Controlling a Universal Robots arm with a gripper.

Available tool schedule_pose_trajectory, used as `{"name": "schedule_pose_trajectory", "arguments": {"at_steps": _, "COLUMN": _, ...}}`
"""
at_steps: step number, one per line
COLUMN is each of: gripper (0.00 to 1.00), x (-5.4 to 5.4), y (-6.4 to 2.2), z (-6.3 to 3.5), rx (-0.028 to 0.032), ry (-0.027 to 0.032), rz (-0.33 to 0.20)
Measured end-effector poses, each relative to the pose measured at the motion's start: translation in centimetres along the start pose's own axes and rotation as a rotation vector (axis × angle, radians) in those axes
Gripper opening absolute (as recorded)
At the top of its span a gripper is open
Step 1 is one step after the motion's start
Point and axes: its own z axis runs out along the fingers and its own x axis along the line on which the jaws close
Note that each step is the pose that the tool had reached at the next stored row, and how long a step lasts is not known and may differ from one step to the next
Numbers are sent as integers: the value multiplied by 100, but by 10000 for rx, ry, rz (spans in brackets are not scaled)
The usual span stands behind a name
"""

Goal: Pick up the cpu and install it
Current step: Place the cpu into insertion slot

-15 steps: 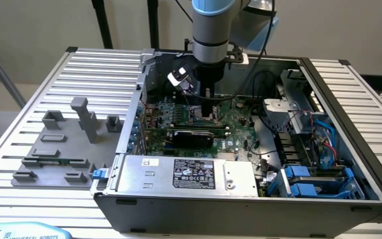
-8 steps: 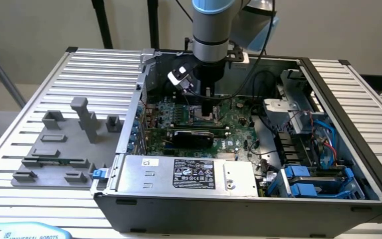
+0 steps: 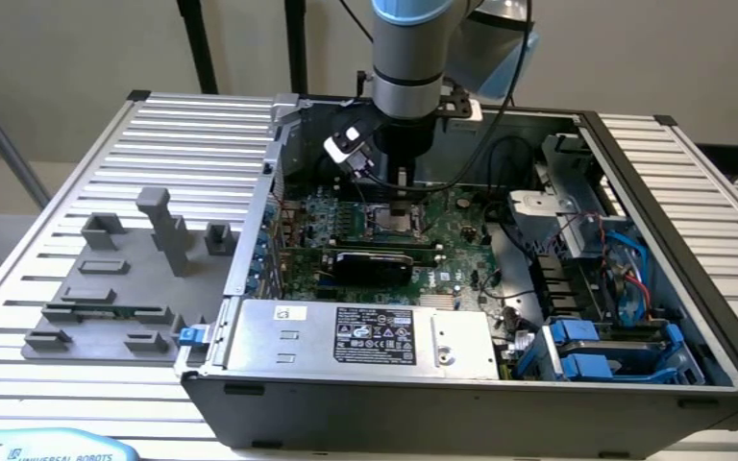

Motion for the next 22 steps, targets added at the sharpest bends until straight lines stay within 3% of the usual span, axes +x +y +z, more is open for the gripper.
{"name": "schedule_pose_trajectory", "arguments": {"at_steps": 5, "gripper": 13, "x": -29, "y": -6, "z": -2, "rx": 13, "ry": 0, "rz": 1}}
{"name": "schedule_pose_trajectory", "arguments": {"at_steps": 14, "gripper": 11, "x": -60, "y": -13, "z": -5, "rx": 82, "ry": -4, "rz": 7}}
{"name": "schedule_pose_trajectory", "arguments": {"at_steps": 17, "gripper": 11, "x": -63, "y": -38, "z": -6, "rx": 139, "ry": -5, "rz": 10}}
{"name": "schedule_pose_trajectory", "arguments": {"at_steps": 22, "gripper": 11, "x": -70, "y": -163, "z": 8, "rx": 277, "ry": -14, "rz": 19}}
